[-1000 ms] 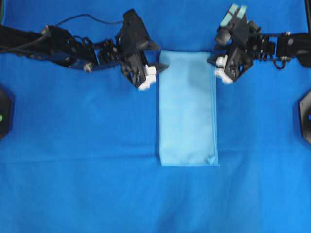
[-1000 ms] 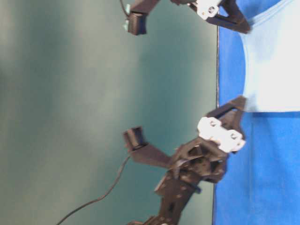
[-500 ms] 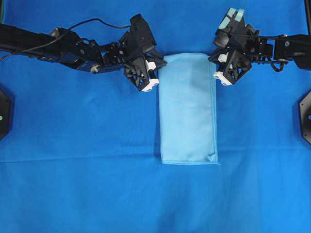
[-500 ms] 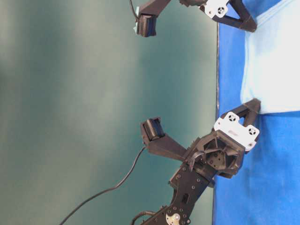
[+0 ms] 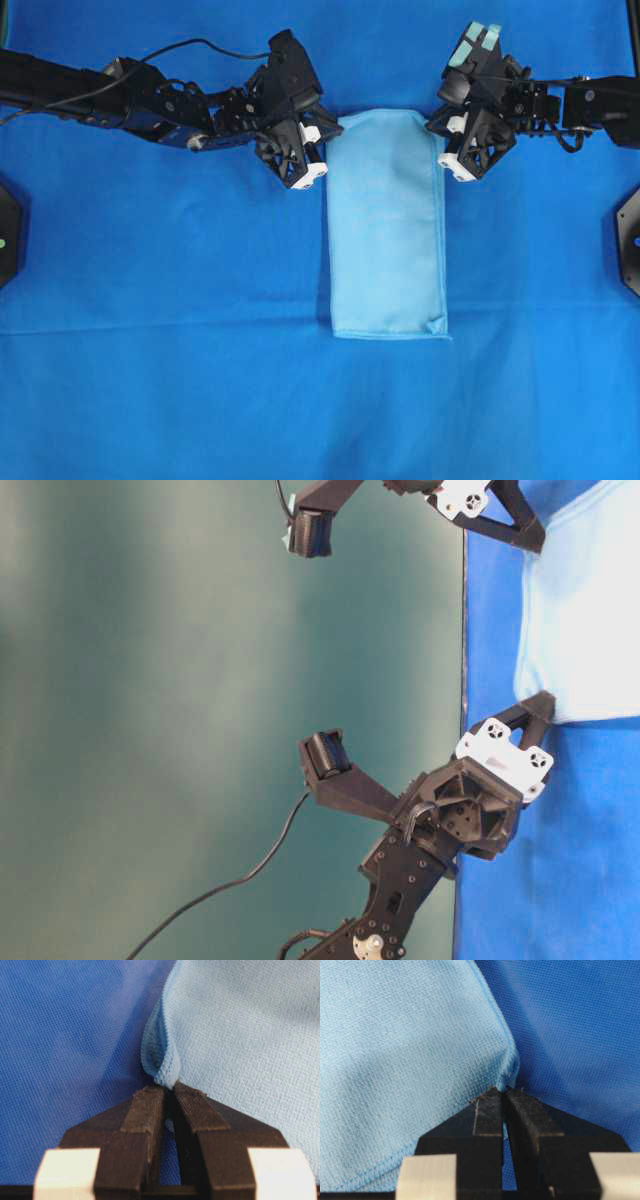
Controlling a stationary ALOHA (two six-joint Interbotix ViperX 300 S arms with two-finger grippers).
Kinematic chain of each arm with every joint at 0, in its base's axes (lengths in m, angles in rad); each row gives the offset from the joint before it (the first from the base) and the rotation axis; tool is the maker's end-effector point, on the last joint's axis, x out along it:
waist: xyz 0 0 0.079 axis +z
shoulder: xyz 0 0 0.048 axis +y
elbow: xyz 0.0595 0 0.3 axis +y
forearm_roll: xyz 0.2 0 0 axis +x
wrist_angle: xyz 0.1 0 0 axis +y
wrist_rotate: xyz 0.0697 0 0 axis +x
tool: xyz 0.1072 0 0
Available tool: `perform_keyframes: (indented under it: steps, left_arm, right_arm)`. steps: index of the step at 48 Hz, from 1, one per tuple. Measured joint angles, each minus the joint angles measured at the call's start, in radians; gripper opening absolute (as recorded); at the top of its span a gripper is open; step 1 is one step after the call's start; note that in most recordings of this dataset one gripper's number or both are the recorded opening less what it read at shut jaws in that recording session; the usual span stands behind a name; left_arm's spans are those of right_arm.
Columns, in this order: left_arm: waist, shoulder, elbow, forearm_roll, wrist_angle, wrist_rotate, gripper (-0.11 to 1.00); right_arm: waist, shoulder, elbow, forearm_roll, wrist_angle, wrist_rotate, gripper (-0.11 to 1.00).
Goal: Fold the light blue towel.
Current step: 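Fold the top half down onto the bottom half with both grippers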
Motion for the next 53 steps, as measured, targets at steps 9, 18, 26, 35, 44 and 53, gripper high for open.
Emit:
perform_keyframes:
  steps: [9,18,26,35,44,53]
  left_arm:
    - [0.006,-0.067,0.002,0.000,0.029,0.034,0.03]
    - [0.009,-0.089,0.002,0.000,0.051,0.058,0.03]
    - [0.008,-0.089,0.002,0.000,0.060,0.058,0.03]
    - [-0.018,-0.100,0.011,0.000,0.061,0.067,0.03]
    - [-0.092,-0.123,0.044,0.000,0.060,0.091,0.03]
    - [-0.209,-0.123,0.071,0.002,0.061,0.098,0.03]
  right_arm:
    - [0.008,-0.080,0.002,0.000,0.072,0.002,0.03]
    - [0.018,-0.152,0.006,0.000,0.109,0.000,0.03]
    - [0.028,-0.156,0.005,0.000,0.114,0.005,0.03]
    - [0.100,-0.175,0.012,0.015,0.135,0.021,0.03]
    - [0.224,-0.209,0.023,0.041,0.209,0.063,0.03]
    - [0.388,-0.219,0.031,0.060,0.290,0.138,0.03]
